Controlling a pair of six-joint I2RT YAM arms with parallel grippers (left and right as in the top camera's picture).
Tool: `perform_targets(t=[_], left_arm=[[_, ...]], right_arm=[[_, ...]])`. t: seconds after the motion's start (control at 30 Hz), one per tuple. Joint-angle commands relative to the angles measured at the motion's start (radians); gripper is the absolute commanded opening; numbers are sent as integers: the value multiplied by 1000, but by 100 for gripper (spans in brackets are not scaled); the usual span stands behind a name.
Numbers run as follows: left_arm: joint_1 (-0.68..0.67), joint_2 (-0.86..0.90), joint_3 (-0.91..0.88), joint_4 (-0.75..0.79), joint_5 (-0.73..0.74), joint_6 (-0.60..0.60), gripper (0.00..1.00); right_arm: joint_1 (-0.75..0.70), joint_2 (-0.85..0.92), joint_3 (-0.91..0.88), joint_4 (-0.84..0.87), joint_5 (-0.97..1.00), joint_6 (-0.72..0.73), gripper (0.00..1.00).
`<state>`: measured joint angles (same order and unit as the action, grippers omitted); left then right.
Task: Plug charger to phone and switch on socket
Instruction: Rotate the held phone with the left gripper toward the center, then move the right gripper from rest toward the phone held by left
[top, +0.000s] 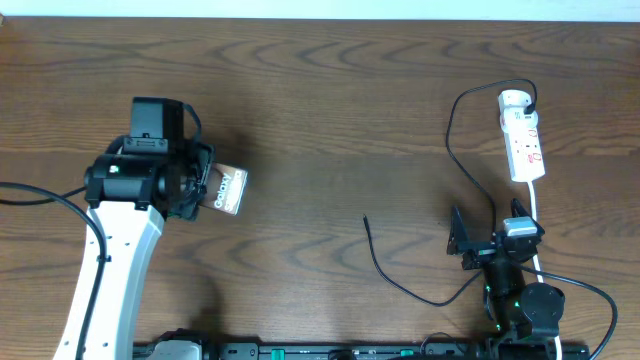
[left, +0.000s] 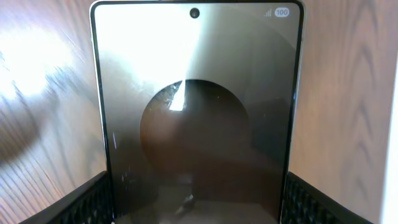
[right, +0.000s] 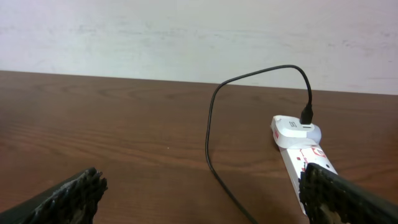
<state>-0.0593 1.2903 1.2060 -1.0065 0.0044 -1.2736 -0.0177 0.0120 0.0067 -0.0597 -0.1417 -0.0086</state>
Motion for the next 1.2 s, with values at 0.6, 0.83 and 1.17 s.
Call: perform_targets(t=[0.6,0.83,1.17], left_arm=[[-10,191,-57,52,-142,27,7],[-10,191,-57,127,-43,27,7],[-10,191,-57,134,-41,27,7]], right_arm=[[5,-5,-1,21,-100,103,99],[5,202,163,-22,-120,183,99],[5,941,815,-356,-413,127,99]])
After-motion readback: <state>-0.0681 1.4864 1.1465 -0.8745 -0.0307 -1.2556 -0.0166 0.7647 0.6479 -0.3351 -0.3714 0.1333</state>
